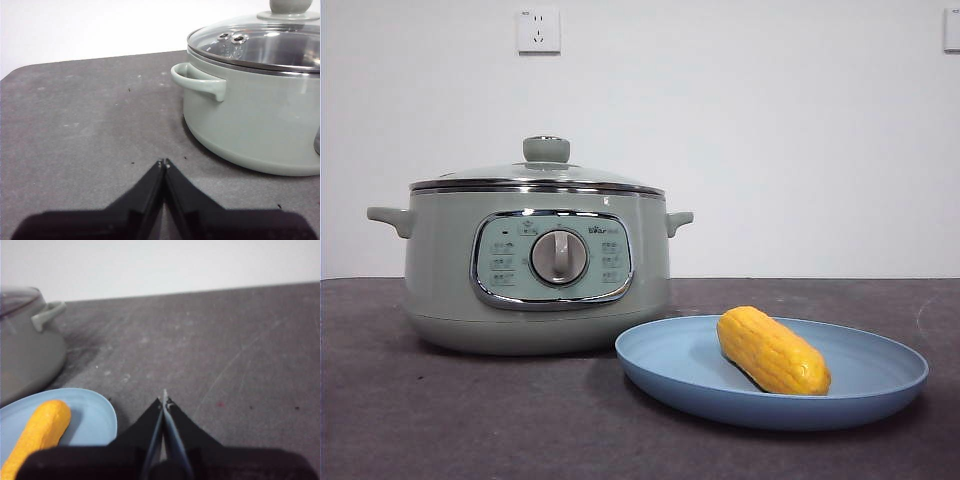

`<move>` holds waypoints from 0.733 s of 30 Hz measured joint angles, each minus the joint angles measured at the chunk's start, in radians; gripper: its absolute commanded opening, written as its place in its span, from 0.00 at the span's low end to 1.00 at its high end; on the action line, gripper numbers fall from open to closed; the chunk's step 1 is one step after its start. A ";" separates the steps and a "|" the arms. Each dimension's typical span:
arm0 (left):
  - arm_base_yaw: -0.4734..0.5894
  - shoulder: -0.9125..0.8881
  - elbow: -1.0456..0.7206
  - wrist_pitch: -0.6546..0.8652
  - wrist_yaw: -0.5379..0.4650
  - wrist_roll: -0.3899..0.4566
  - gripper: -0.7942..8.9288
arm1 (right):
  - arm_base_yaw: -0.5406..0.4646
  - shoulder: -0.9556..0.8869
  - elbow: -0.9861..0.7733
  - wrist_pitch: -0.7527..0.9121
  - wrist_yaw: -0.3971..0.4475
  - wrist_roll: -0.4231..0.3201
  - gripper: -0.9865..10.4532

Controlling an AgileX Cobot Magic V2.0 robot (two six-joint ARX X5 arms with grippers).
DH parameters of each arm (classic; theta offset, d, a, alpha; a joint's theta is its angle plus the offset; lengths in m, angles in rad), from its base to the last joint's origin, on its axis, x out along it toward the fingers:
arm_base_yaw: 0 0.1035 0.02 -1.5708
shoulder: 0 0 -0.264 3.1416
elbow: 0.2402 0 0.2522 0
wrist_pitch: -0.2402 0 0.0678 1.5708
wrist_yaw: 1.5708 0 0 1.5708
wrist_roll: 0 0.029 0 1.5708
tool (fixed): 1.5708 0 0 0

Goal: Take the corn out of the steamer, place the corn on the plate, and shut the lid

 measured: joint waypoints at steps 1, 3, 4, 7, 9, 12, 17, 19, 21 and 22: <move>0.000 0.000 0.000 0.000 0.000 0.000 0.08 | 0.000 0.000 0.001 -0.006 0.000 0.000 0.09; 0.000 0.000 0.000 0.000 0.000 0.000 0.08 | 0.000 -0.001 0.002 -0.008 0.000 0.003 0.09; 0.000 0.000 0.000 0.000 0.000 0.000 0.08 | 0.000 -0.001 0.002 -0.009 0.000 0.009 0.09; 0.000 0.000 0.000 0.000 0.000 0.000 0.08 | 0.000 -0.001 0.002 -0.009 0.000 0.027 0.09; 0.000 0.000 0.000 0.000 0.000 0.000 0.08 | 0.000 -0.001 0.002 -0.009 0.000 0.033 0.09; 0.000 0.000 0.000 0.000 0.000 0.000 0.08 | 0.000 -0.001 0.002 -0.009 0.000 0.037 0.09; 0.000 0.000 0.000 0.000 0.000 0.000 0.08 | 0.000 -0.001 0.002 -0.009 0.000 0.037 0.09; 0.000 0.000 0.000 0.000 0.000 0.000 0.08 | 0.000 -0.001 0.002 -0.009 0.000 0.037 0.09; 0.000 0.000 0.000 0.000 0.000 0.000 0.08 | 0.000 -0.001 0.002 -0.009 0.000 0.037 0.09; 0.000 0.000 0.000 0.000 0.000 0.000 0.08 | 0.000 -0.001 0.002 -0.009 0.000 0.037 0.09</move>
